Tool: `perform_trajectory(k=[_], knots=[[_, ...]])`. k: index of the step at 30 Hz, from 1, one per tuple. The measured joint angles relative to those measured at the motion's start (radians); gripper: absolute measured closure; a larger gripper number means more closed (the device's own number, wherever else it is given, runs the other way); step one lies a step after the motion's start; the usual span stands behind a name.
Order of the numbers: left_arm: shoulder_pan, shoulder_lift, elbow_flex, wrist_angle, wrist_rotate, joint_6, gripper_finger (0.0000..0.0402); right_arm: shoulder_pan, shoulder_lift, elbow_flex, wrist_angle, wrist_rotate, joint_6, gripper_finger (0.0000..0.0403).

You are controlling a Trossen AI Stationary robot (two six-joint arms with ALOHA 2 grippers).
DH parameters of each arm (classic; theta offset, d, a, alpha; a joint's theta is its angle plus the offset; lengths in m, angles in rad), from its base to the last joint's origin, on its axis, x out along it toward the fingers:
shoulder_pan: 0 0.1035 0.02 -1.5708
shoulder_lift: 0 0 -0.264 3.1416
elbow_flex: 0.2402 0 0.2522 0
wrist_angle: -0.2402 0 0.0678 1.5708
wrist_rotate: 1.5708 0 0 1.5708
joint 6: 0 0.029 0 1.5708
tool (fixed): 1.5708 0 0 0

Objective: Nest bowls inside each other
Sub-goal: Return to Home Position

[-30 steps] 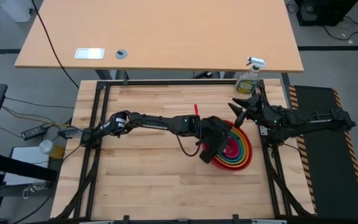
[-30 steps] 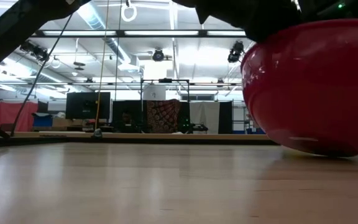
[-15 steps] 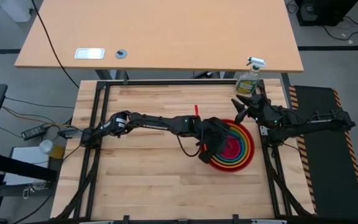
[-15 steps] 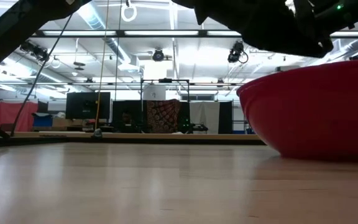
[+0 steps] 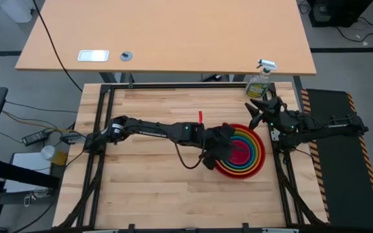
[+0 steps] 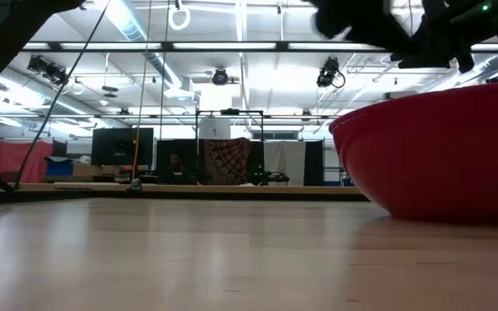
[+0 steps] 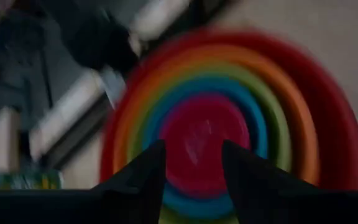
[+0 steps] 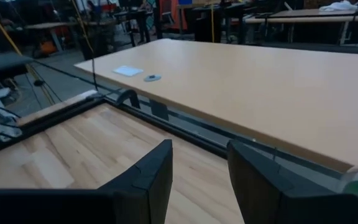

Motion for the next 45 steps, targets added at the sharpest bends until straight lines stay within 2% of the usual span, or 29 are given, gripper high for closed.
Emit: perform_trajectory(k=[8, 16, 20, 27, 29, 32, 38, 45], knots=[[-0.007, -0.011, -0.001, -0.206, -0.048, -0.045, 0.0268, 0.037, -0.014, 0.000, -0.025, -0.064, 0.001, 0.0243], [-0.028, -0.046, -0.002, -0.295, -0.178, -0.064, 0.0286, 0.054, 0.012, 0.000, -0.035, -0.320, -0.007, 0.0243], [-0.051, -0.125, -0.002, -0.357, -0.225, -0.094, 0.0286, 0.070, 0.032, 0.000, -0.032, -0.371, 0.001, 0.0243], [-0.082, -0.297, -0.005, -0.473, -0.236, -0.225, 0.0286, 0.088, 0.069, 0.000, 0.063, -0.374, -0.008, 0.0243], [-0.081, -0.351, -0.042, -0.486, -0.240, -0.269, 0.0286, 0.089, 0.078, 0.000, 0.086, -0.373, -0.010, 0.0243], [-0.087, -0.451, -0.191, -0.453, -0.254, -0.323, 0.0286, 0.089, 0.097, 0.000, 0.096, -0.373, -0.010, 0.0243], [-0.130, -0.703, -0.651, -0.240, -0.381, -0.404, 0.0286, 0.089, 0.123, 0.000, 0.098, -0.373, -0.026, 0.0243], [-0.146, -1.037, -1.082, 0.040, -0.401, -0.510, 0.0286, 0.083, 0.145, 0.000, 0.143, -0.366, -0.038, 0.0243]])
